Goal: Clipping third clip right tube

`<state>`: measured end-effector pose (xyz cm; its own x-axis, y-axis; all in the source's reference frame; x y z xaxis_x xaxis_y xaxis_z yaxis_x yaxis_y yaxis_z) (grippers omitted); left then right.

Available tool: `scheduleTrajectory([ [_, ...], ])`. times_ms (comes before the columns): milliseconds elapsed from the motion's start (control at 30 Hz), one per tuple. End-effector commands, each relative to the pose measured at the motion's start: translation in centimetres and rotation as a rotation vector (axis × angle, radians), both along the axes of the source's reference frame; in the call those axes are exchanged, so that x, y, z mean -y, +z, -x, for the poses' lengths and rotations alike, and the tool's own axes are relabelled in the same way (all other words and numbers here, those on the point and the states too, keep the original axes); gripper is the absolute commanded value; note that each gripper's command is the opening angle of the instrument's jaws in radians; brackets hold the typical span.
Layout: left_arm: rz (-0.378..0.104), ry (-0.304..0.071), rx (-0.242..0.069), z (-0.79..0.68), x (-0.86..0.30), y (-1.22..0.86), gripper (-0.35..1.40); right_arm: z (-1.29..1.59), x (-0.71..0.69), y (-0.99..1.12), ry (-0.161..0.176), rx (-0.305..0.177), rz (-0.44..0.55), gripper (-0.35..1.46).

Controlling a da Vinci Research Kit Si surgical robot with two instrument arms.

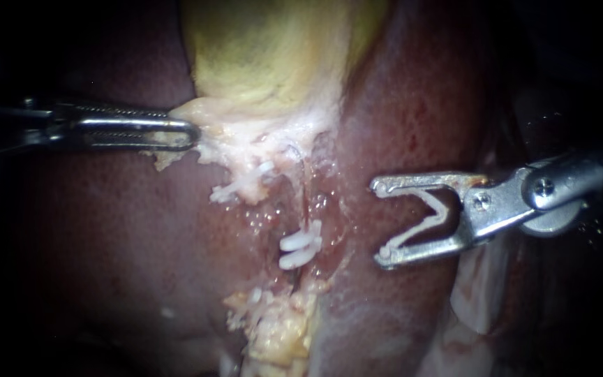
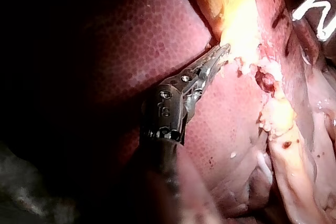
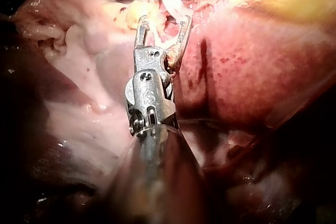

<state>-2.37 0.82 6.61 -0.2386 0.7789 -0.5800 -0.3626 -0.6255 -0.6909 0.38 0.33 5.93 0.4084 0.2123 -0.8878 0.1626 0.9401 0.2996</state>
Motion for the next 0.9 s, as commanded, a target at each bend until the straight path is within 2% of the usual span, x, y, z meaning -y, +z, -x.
scheduleTrajectory([
  [33,-0.002,0.001,0.002,-0.03,-0.01,-0.03,-0.35,0.0,0.0,0.0,0.0,0.0,0.0,0.5],
  [100,-0.008,0.009,0.008,-0.13,-0.04,-0.12,-0.35,0.0,0.0,0.0,0.0,0.0,0.0,0.5],
  [233,-0.012,-0.009,-0.003,-0.34,-0.13,-0.39,-0.35,-0.02,0.0,0.0,0.001,0.001,0.0,0.5],
  [367,-0.019,-0.029,0.008,-0.41,-0.22,-0.66,-0.35,-0.05,0.0,0.01,0.003,0.002,0.0,0.5],
  [467,-0.011,-0.03,0.012,-0.4,-0.22,-0.79,-0.35,-0.09,-0.01,0.01,0.007,0.005,-0.005,0.5],
  [633,-0.005,-0.028,0.011,-0.4,-0.21,-0.79,-0.35,-0.23,0.01,0.08,0.045,0.011,-0.075,0.48],
  [733,-0.004,-0.028,0.011,-0.39,-0.21,-0.78,-0.35,-0.38,0.04,0.19,0.077,0.008,-0.142,0.48],
  [900,-0.004,-0.029,0.01,-0.37,-0.2,-0.78,-0.35,-0.64,0.1,0.42,0.074,0.003,-0.243,0.48],
])
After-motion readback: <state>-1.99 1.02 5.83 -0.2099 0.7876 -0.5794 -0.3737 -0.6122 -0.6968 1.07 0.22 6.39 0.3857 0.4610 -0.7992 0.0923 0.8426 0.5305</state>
